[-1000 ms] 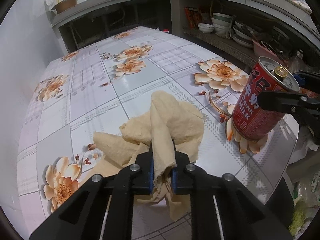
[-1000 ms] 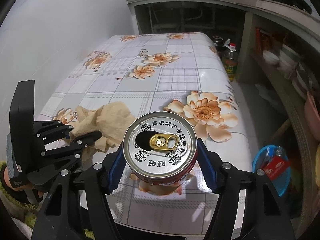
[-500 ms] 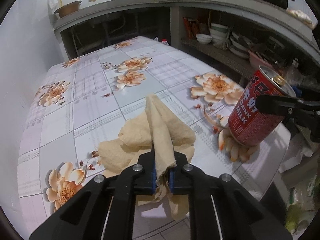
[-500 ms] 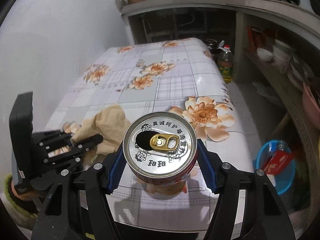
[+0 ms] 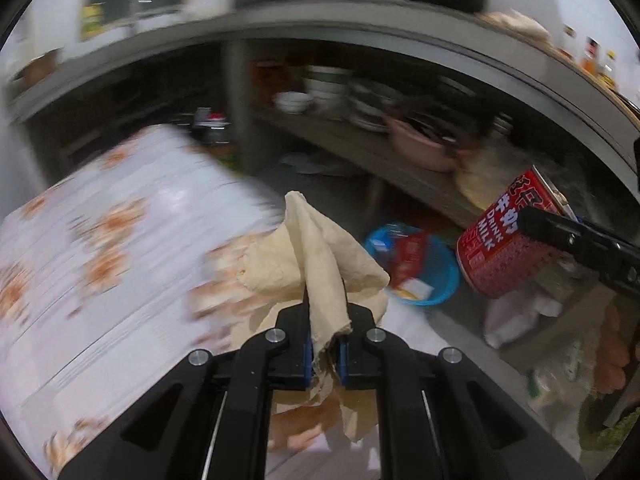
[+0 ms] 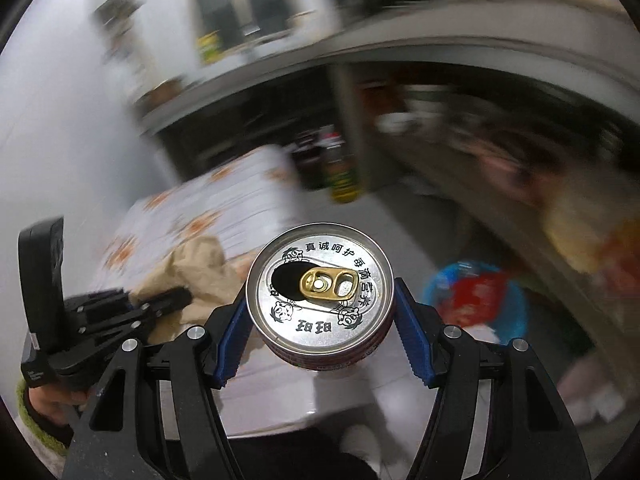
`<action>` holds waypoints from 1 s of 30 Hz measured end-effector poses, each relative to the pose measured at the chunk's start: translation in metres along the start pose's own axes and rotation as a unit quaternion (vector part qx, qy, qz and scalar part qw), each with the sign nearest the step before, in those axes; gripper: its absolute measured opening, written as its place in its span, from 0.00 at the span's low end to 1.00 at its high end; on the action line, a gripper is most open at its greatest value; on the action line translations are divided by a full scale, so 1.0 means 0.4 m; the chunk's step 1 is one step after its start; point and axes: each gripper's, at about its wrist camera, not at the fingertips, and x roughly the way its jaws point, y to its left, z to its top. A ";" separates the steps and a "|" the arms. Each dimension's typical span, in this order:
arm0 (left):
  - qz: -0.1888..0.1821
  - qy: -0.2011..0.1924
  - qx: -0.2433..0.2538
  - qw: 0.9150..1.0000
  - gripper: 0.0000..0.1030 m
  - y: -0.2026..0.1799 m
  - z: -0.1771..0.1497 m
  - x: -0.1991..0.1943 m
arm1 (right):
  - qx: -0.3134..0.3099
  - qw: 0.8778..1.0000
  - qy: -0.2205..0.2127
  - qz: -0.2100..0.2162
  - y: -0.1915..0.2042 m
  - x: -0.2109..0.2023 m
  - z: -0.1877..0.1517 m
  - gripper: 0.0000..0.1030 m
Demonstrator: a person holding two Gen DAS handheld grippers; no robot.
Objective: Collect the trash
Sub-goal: 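Open both grippers over the wastebasket to drop the towel and can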
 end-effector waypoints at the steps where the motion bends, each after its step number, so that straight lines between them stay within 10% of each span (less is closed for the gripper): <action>1: -0.019 0.015 0.012 1.000 0.08 -0.040 0.026 0.040 | 0.024 1.000 0.000 -0.014 -0.053 -0.002 0.000 0.61; 9: -0.087 0.134 0.078 0.984 0.10 -0.251 0.156 0.371 | 0.146 0.985 0.052 -0.080 -0.347 0.104 -0.061 0.61; 18: -0.079 0.233 0.126 0.961 0.10 -0.391 0.185 0.752 | 0.259 0.956 0.082 -0.108 -0.576 0.347 -0.080 0.61; 22: -0.107 0.257 0.133 0.951 0.34 -0.407 0.205 0.866 | 0.272 0.951 0.078 -0.123 -0.630 0.439 -0.054 0.64; 25: -0.096 0.242 0.095 0.961 0.55 -0.390 0.231 0.903 | 0.276 0.949 0.086 -0.126 -0.644 0.480 -0.062 0.67; 30: -0.111 0.234 0.079 0.963 0.59 -0.392 0.252 0.868 | 0.278 0.950 0.077 -0.123 -0.628 0.438 -0.086 0.69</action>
